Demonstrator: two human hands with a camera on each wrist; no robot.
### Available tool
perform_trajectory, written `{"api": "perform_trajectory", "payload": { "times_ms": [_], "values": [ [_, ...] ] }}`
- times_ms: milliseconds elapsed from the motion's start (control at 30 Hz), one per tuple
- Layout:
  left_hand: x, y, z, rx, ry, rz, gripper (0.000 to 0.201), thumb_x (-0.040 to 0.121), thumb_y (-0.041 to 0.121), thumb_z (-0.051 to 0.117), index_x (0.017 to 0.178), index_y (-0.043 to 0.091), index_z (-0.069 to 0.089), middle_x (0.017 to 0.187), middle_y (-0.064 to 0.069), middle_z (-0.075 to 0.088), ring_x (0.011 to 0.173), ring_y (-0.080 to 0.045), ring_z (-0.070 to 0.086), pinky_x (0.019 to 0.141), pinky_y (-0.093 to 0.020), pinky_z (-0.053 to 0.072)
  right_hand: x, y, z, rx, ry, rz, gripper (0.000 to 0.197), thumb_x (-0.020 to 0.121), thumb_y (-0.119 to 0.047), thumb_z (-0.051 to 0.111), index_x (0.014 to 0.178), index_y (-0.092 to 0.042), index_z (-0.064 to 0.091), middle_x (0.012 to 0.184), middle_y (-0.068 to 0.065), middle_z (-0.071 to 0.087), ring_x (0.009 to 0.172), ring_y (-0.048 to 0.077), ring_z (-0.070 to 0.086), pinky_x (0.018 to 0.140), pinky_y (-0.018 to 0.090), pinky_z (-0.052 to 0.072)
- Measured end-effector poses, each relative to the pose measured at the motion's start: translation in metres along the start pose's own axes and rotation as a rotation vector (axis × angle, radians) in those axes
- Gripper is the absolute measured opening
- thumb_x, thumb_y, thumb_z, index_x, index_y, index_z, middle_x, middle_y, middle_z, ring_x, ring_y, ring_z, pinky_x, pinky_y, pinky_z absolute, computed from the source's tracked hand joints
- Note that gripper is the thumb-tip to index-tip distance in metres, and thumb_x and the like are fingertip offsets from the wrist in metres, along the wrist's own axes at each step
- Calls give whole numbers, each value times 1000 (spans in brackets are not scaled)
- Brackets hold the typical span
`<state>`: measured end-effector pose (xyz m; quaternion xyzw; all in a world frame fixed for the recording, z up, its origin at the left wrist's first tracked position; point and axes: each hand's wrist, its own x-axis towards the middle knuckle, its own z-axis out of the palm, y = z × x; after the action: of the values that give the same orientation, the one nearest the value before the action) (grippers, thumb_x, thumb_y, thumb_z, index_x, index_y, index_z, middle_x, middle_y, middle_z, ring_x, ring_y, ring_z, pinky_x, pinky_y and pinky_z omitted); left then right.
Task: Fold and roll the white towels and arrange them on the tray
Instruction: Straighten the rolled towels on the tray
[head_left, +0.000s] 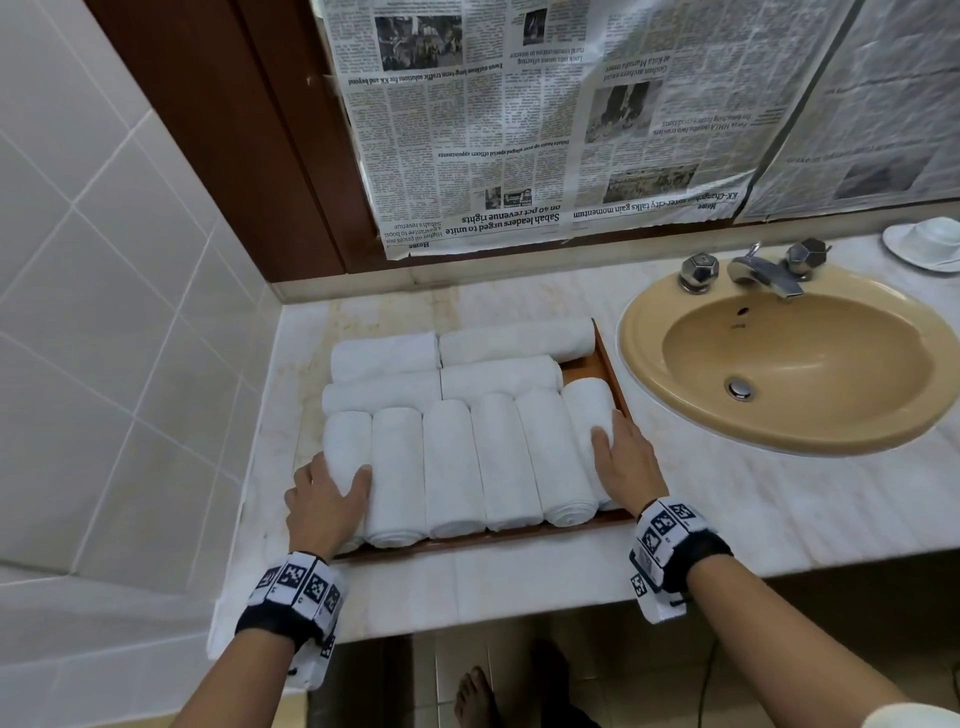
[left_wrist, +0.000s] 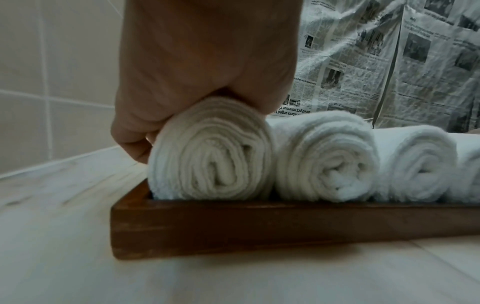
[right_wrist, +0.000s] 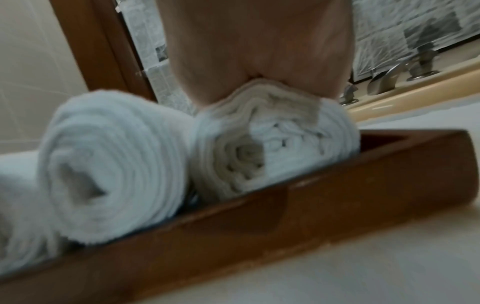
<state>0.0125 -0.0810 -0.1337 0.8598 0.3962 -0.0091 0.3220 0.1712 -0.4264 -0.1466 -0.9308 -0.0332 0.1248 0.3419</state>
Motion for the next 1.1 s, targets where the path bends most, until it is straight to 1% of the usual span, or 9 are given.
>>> {"api": "perform_trajectory", "payload": {
  "times_ms": [133, 233, 367, 467, 567, 700, 833, 967, 1100],
  "values": [
    [-18, 2, -4, 51, 18, 177, 93, 81, 76, 48, 155, 29, 17, 163, 2, 9, 145, -32, 17, 113, -58, 25, -22, -10, -8, -185, 76, -233, 72, 98, -51, 44, 153, -10, 23, 160, 9, 25, 146, 27, 23, 118, 42, 23],
    [-37, 7, -4, 243, -119, 401, 108, 69, 91, 53, 153, 51, -2, 163, 18, -18, 152, -20, -12, 115, -63, 13, -48, -17, -3, -400, -51, -390, 90, 88, -73, 40, 157, -24, 10, 165, -3, 8, 152, 19, 3, 123, 44, 6],
    [-42, 8, 1, 542, -221, 470, 125, 56, 94, 59, 147, 58, -20, 155, 16, -40, 146, -23, -34, 114, -70, 9, -48, -16, 4, -539, -130, -405, 101, 77, -87, 29, 157, -30, 3, 165, -4, -1, 152, 17, -9, 121, 50, -4],
    [-39, 8, 3, 537, -198, 434, 127, 59, 81, 71, 146, 59, -18, 160, 15, -30, 148, -25, -29, 113, -71, 16, -43, -16, 1, -588, -219, -432, 108, 74, -85, 36, 156, -30, -9, 165, 0, -10, 151, 16, -10, 120, 51, -9],
    [-38, 8, 4, 530, -172, 427, 125, 56, 83, 71, 146, 62, -13, 162, 19, -23, 150, -24, -23, 110, -68, 21, -40, -11, -1, -681, -236, -487, 116, 71, -79, 45, 153, -30, -20, 164, 2, -17, 152, 16, -10, 119, 53, -12],
    [-40, 4, 6, 510, -134, 430, 116, 60, 84, 66, 147, 63, -8, 163, 21, -17, 151, -21, -19, 109, -67, 24, -39, -10, 8, -674, -123, -489, 115, 74, -74, 55, 156, -26, -10, 165, 2, -6, 152, 16, 5, 119, 50, -8],
    [-43, 7, 6, 505, -149, 420, 113, 65, 81, 66, 148, 60, -8, 163, 17, -18, 150, -22, -22, 111, -68, 20, -45, -18, 14, -647, -118, -432, 111, 79, -66, 59, 156, -23, -7, 166, 3, -4, 152, 17, 6, 120, 49, -7],
    [-50, 19, 9, 551, -170, 490, 117, 60, 95, 50, 148, 57, -16, 159, 18, -32, 148, -24, -27, 112, -71, 6, -53, -31, 6, -551, -228, -433, 110, 78, -67, 54, 155, -26, -14, 164, 1, -13, 151, 17, -8, 121, 50, -7],
    [-57, 38, 27, 549, -184, 601, 101, 71, 93, 42, 148, 58, -13, 162, 17, -23, 150, -24, -22, 114, -68, -2, -62, -49, 22, -510, -236, -514, 103, 80, -73, 42, 156, -28, -12, 163, -4, -17, 150, 14, -17, 122, 48, -4]
  ]
}}
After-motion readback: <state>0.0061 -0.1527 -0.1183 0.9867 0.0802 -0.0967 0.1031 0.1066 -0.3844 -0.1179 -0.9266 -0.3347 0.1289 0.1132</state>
